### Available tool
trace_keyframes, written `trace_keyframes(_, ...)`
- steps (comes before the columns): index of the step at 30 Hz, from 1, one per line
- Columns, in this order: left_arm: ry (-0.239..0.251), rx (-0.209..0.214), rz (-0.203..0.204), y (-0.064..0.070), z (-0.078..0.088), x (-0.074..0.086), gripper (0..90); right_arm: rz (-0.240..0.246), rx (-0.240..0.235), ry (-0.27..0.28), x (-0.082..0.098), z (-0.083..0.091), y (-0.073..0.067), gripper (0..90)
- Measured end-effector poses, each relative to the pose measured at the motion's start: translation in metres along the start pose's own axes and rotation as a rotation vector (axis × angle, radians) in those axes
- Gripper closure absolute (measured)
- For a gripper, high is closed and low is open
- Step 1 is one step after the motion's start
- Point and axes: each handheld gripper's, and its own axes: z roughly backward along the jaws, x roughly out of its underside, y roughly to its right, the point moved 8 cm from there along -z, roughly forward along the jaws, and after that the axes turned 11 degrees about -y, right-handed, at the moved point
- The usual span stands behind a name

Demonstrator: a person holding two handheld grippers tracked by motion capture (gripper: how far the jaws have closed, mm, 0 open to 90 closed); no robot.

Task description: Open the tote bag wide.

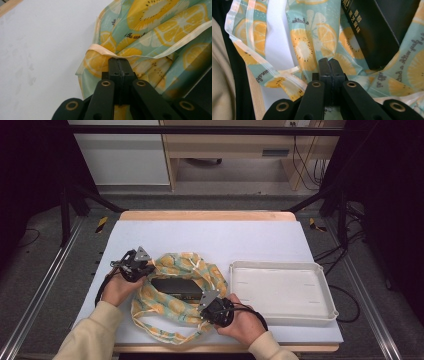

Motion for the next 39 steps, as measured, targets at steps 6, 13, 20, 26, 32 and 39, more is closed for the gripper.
trace_keyframes(6, -0.005, -0.006, 0.005, -0.003, -0.005, 0.002, 90.0, 0.006, -0.015, -0.01, 0.001, -0.002, -0.003, 90.0)
trace_keyframes(13, -0.018, -0.011, 0.002, -0.007, -0.012, 0.003, 90.0, 0.015, -0.036, -0.02, 0.003, -0.006, -0.007, 90.0)
trace_keyframes(20, -0.023, -0.022, 0.007, -0.01, -0.016, 0.004, 90.0, 0.025, -0.055, -0.025, 0.003, -0.007, -0.01, 90.0)
trace_keyframes(26, -0.022, -0.021, 0.008, -0.011, -0.016, 0.005, 90.0, 0.025, -0.065, -0.025, 0.004, -0.008, -0.012, 90.0)
trace_keyframes(32, 0.034, 0.008, 0.014, -0.001, 0.003, 0.006, 89.8, -0.009, -0.056, 0.017, 0.003, -0.004, -0.005, 90.0)
trace_keyframes(39, 0.16, 0.0, 0.04, 0.008, 0.045, 0.005, 72.2, -0.048, -0.028, 0.058, 0.001, 0.003, 0.005, 75.3)
